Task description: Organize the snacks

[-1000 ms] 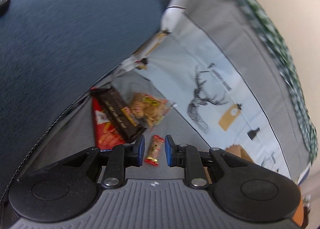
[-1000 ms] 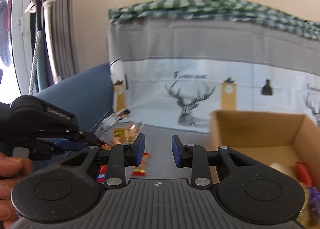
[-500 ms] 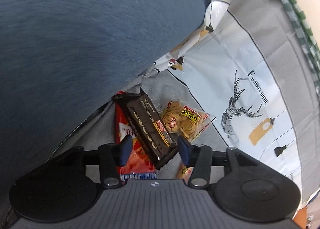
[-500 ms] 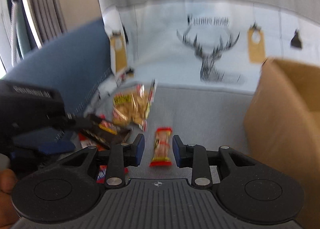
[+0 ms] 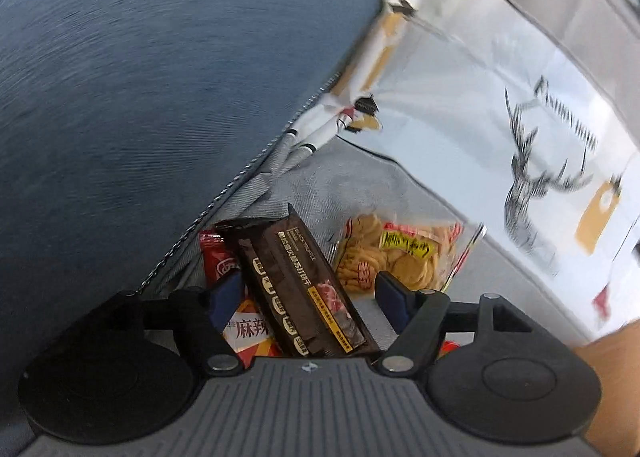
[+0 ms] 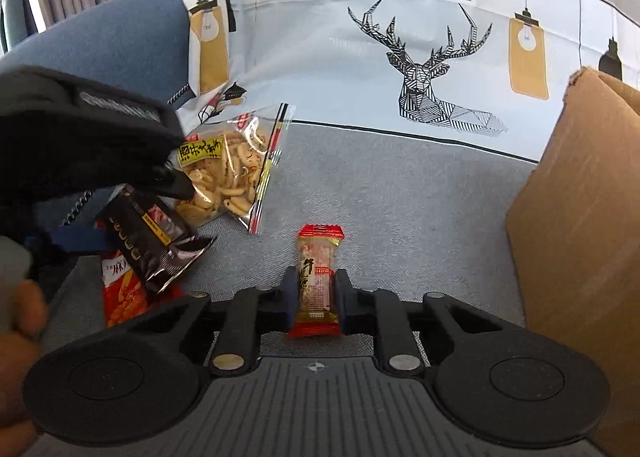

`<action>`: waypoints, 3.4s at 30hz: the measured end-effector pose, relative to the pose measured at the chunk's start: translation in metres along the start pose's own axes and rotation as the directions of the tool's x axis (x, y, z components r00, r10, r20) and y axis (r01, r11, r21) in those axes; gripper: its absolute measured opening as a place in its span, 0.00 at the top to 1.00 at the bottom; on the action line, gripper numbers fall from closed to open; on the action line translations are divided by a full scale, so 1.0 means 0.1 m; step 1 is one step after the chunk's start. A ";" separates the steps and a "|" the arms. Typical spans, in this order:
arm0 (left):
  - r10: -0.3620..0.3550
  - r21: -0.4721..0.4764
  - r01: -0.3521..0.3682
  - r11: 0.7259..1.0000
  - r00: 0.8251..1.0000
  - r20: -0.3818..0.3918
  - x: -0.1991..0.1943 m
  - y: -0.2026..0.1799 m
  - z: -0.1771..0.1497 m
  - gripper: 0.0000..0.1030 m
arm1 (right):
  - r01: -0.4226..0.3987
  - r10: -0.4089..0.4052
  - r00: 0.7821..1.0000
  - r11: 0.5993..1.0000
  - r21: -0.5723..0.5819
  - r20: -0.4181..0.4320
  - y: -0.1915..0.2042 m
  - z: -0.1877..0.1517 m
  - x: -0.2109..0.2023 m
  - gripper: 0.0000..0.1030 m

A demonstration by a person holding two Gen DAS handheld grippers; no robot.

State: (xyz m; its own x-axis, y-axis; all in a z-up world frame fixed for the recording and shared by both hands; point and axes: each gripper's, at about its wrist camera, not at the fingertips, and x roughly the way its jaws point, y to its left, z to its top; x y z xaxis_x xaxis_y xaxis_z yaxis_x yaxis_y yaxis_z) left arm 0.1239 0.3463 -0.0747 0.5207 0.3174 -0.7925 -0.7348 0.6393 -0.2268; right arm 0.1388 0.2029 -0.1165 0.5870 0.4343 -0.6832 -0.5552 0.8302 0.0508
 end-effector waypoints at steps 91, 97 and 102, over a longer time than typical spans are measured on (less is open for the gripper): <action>-0.585 0.444 0.461 0.769 0.787 0.195 -2.05 -1.13 -1.42 0.59 | 0.061 -0.064 0.903 0.998 0.021 0.425 -2.11 -0.57 -2.69 0.82; -0.638 0.503 0.486 0.715 0.748 0.184 -2.16 -1.28 -1.58 0.59 | 0.107 -0.134 0.885 0.991 0.084 0.446 -2.18 -0.57 -2.70 0.82; -0.666 0.550 0.495 0.673 0.728 0.161 -2.20 -1.44 -1.73 0.59 | 0.155 -0.185 0.867 0.983 0.102 0.462 -2.20 -0.56 -2.71 0.82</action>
State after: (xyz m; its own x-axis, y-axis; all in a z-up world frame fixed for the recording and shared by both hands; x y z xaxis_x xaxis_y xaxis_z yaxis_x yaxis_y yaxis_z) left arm 0.0398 0.0634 0.0349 0.9386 -0.0824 -0.3349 0.0020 0.9723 -0.2338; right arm 0.0690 -0.1164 0.0168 0.8841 0.3844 -0.2657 -0.3941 0.9189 0.0181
